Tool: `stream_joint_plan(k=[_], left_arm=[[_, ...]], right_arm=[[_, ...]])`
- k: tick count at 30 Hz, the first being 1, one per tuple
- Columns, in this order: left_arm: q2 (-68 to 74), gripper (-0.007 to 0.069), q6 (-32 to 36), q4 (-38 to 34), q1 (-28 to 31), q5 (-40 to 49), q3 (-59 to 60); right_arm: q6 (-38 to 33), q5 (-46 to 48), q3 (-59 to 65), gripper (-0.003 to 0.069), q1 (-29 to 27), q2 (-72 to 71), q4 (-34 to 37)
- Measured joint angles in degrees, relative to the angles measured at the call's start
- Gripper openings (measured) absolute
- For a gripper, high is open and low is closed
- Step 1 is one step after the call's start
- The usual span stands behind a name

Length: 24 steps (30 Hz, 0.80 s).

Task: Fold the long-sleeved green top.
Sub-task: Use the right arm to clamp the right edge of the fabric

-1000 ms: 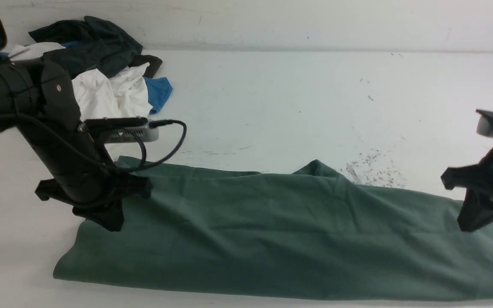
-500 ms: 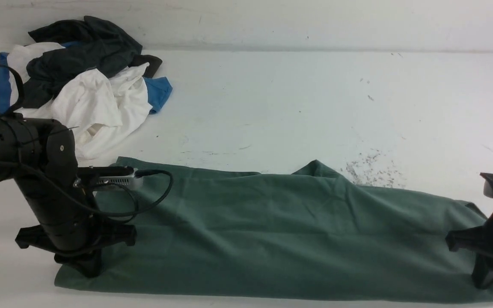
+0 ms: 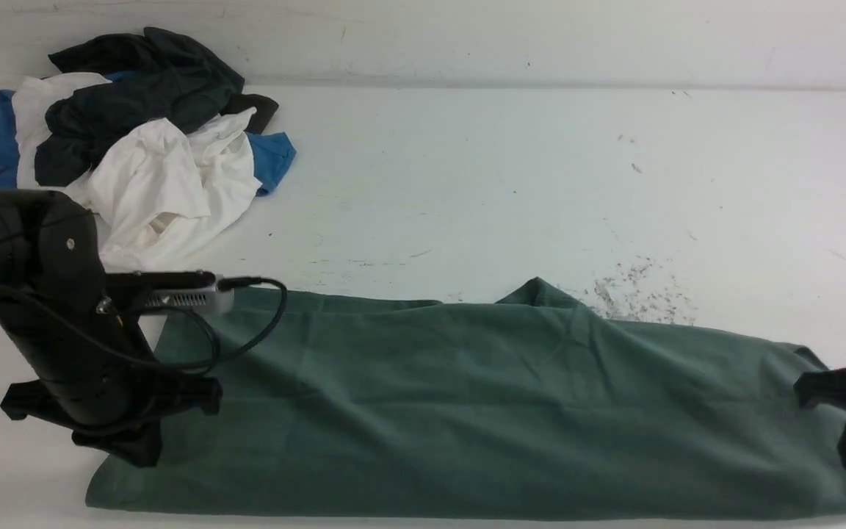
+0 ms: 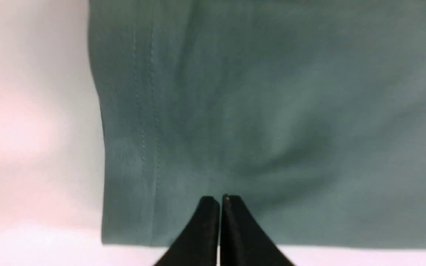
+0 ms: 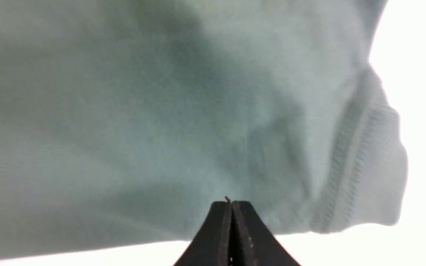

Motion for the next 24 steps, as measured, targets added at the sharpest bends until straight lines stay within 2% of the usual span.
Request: stream_joint_plan(k=[4, 7, 11, 14, 20, 24], left_arm=[[-1.73, -0.0004, 0.53, -0.59, 0.0, 0.33, -2.69], [-0.48, -0.0004, 0.91, -1.06, 0.0, 2.16, -8.02], [3.43, -0.0004, 1.68, -2.59, 0.0, 3.28, -13.49], [7.93, -0.0004, 3.48, -2.8, 0.0, 4.23, -17.51], [10.16, -0.0004, 2.52, -0.56, 0.0, 2.91, -18.39], [10.57, -0.0004, 1.08, 0.39, 0.0, -0.42, -18.6]], right_arm=[[0.0, 2.03, -2.98, -0.0013, -2.88, -0.47, 1.35], [-0.83, 4.11, -7.92, -0.0008, -4.26, -0.36, 5.27], [-4.65, 4.48, -12.45, -0.0004, -1.42, -0.24, 8.95], [-6.03, 3.57, -16.23, 0.0002, 3.54, -0.19, 10.62], [-6.17, 3.44, -17.97, 0.0025, 5.75, -0.13, 8.77], [-4.94, 3.44, -17.97, 0.0038, 5.86, 0.09, 4.3]])
